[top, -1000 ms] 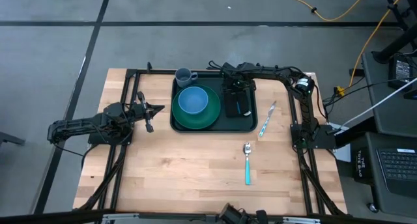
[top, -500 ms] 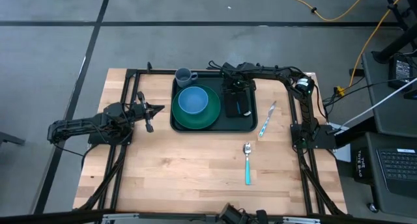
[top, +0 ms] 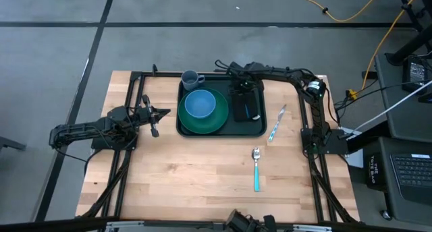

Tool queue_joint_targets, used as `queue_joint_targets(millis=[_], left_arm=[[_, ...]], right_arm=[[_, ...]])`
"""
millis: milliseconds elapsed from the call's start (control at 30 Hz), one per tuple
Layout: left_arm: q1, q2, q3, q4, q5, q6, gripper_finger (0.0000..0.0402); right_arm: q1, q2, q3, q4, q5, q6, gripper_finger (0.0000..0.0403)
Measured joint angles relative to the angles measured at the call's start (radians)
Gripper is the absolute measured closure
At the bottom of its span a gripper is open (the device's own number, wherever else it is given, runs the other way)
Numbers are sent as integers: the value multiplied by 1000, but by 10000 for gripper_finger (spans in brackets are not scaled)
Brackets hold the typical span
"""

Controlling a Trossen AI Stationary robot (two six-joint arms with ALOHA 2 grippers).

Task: Set up tray
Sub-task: Put the blue fork on the black napkin on the green serving tray, then put the blue spoon on the black napkin to the left of the blue fork on the green serving tray

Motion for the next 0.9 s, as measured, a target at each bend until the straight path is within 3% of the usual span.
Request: queue_joint_targets(millis=[200, 600, 900], left_arm=[[0, 0, 0, 0, 0, 0, 398], [0, 0, 0, 0, 0, 0, 398], [0, 0, 0, 0, 0, 0, 398]], right_arm=[[0, 0, 53, -90, 18, -26, 356], [66, -4, 310, -420, 225, -129, 356], [212, -148, 268, -438, 314, -81, 356]])
